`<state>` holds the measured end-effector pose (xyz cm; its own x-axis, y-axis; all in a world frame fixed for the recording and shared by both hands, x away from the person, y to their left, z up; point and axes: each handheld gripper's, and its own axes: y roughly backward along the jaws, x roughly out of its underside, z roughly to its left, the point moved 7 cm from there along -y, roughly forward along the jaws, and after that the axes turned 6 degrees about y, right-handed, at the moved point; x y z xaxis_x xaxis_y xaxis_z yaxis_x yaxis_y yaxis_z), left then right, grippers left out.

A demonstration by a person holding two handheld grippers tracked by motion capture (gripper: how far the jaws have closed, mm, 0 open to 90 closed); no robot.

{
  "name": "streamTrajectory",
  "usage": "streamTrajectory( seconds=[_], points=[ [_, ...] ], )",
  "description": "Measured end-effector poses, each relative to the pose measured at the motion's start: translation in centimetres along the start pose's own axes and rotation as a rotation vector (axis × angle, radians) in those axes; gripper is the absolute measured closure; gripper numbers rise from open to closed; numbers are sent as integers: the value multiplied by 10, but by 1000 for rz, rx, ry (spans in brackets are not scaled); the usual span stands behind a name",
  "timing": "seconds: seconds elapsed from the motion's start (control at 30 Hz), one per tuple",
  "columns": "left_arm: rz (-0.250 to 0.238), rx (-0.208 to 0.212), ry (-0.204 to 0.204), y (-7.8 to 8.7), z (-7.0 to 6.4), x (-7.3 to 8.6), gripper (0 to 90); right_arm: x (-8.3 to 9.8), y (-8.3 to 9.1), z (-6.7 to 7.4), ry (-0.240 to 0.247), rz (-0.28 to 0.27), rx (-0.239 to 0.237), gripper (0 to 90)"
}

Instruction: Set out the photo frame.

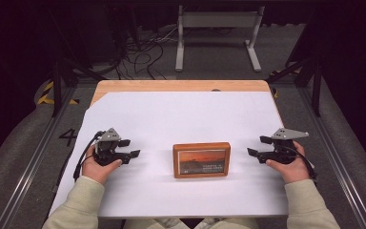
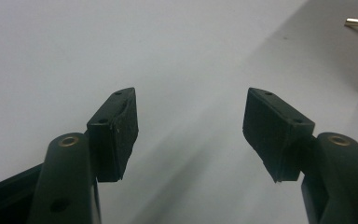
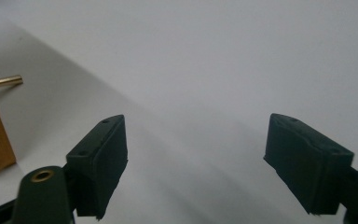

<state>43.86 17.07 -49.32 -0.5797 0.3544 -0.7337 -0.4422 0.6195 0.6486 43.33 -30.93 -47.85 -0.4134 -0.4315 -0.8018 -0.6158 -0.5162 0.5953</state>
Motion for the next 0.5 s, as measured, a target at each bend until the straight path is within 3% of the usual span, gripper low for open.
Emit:
streamTrajectory(
  seconds=[0.27, 0.37, 0.5],
  points=[
    [38, 13, -10, -5, -4, 3, 364, 18, -13, 3, 18, 77, 1, 205],
    [45, 13, -17, -6, -5, 4, 365, 17, -13, 6, 26, 70, -1, 203],
    [43, 11, -22, -7, -6, 4, 368, 18, -16, 10, 69, 97, 0, 197]
  ],
)
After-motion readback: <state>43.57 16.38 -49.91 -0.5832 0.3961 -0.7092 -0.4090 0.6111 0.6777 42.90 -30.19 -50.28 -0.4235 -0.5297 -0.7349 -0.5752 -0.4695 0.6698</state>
